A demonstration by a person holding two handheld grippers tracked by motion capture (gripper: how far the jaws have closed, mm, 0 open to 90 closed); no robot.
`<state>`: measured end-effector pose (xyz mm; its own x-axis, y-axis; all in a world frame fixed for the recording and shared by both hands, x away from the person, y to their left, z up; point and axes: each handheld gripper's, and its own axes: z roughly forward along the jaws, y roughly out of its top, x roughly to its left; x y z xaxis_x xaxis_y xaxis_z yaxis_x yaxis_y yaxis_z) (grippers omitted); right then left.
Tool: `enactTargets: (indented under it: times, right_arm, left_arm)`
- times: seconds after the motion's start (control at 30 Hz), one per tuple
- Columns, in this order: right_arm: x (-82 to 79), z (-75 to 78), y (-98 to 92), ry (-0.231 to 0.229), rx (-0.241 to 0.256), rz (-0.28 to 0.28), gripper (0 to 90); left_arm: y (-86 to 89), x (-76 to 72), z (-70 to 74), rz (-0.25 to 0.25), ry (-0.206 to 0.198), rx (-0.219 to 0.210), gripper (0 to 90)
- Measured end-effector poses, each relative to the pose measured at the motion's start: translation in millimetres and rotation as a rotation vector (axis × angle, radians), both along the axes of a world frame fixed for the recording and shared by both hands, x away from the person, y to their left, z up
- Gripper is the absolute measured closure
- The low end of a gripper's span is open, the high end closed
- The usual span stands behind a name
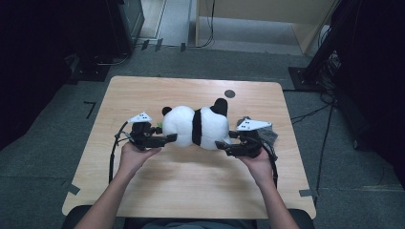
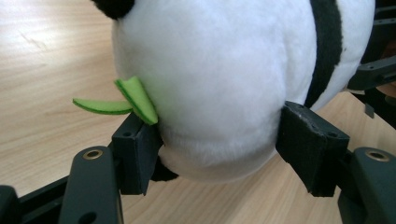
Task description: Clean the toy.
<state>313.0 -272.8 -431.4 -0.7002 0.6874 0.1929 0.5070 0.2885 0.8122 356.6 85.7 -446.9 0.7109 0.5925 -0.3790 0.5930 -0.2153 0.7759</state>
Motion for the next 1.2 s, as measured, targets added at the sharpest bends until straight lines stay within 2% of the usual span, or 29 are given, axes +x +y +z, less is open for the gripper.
enactTargets:
  times: [0.2,0.4,0.57,0.7,0.8,0.87,0.97,1.0,1.13,1.2]
  right_arm:
    - [-2.0,3.9,0.1,-0.002,0.015,-0.006,33.4]
    - [0.0,0.9,4.0,0.009,-0.003,0.001,33.4]
    - [1.5,3.1,2.8,0.009,0.022,-0.002,33.4]
    - [2.6,2.2,4.0,0.010,0.007,-0.006,33.3]
    - [1.9,4.2,4.3,0.005,0.021,-0.008,33.3]
    - [2.8,3.2,5.4,-0.001,0.009,-0.005,33.4]
    - [5.5,-3.0,9.1,0.019,-0.032,-0.011,33.4]
    - [6.2,-4.9,10.3,0.025,-0.044,-0.011,33.4]
    - [8.5,-7.1,10.3,0.024,-0.036,-0.012,33.6]
    - [10.7,-9.0,8.2,0.030,-0.033,-0.020,34.2]
  left_arm:
    - [1.8,-1.0,2.0,0.004,0.020,-0.030,31.6]
    - [3.9,0.2,-1.5,0.015,0.037,-0.020,31.6]
    - [2.7,-0.5,-4.7,0.017,0.024,0.031,31.7]
    - [2.3,-1.8,-5.1,0.015,0.027,0.045,31.7]
    - [3.3,-1.4,-6.4,0.018,0.031,0.049,31.6]
    - [2.9,-0.8,-9.6,0.022,0.030,0.061,31.6]
    - [1.8,1.0,-15.5,0.030,0.039,0.099,31.6]
    - [2.9,1.6,-16.9,0.034,0.037,0.088,31.5]
    - [6.2,6.2,-20.6,0.045,0.043,0.048,31.6]
    - [6.1,7.7,-21.9,0.050,0.026,0.028,31.5]
